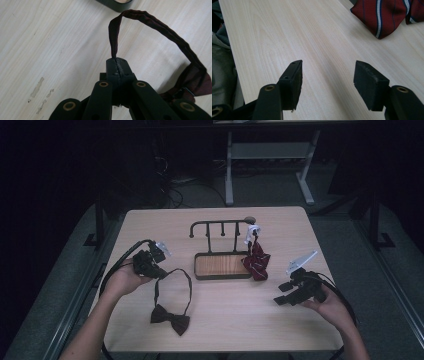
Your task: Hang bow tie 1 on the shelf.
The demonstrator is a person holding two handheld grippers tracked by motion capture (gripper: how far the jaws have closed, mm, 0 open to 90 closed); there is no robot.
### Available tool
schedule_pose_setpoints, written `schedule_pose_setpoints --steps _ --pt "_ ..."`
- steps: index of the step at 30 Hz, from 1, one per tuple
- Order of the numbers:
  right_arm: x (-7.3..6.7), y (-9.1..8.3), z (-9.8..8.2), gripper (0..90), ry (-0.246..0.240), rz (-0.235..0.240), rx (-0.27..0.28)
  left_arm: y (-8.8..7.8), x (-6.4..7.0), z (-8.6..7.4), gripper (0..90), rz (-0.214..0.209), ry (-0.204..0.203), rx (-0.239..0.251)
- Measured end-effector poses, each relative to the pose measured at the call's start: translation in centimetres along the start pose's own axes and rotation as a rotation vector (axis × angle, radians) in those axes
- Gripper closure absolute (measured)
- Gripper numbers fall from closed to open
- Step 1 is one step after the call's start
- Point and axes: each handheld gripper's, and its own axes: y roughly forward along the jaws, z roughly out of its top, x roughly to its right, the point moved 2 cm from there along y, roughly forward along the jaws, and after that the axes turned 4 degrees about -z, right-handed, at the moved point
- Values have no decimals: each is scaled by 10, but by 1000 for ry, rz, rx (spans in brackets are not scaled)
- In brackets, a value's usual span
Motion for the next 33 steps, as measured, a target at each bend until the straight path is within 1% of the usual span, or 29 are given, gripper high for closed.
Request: schedule_pose_setpoints --steps 4,5,9,10,17,18,19,23,28,33 --pt "0 0 0 397 1 -2 3 -4 3 3 899 -8 15 -6" --pt "0 0 0 397 0 -2 3 -5 3 3 899 -10 21 0" --pt "0 0 0 397 3 4 4 -10 5 5 899 -18 29 12" --pt "0 0 0 397 1 7 6 -11 6 5 899 -23 24 19" --pt "-1 -2 1 397 -5 2 8 -19 7 9 899 -32 39 17" --pt "-1 -2 1 397 -6 3 6 -21 7 10 899 -32 49 11" --pt "-1 -2 1 396 -11 0 6 -22 8 10 899 -32 42 17" --pt "0 -1 1 396 2 -3 -3 -25 10 12 899 -43 54 26" --pt "0 -1 1 395 -6 -6 2 -30 12 13 899 -41 66 25" --pt "0 0 1 391 0 -9 -11 -36 14 14 899 -44 78 27"
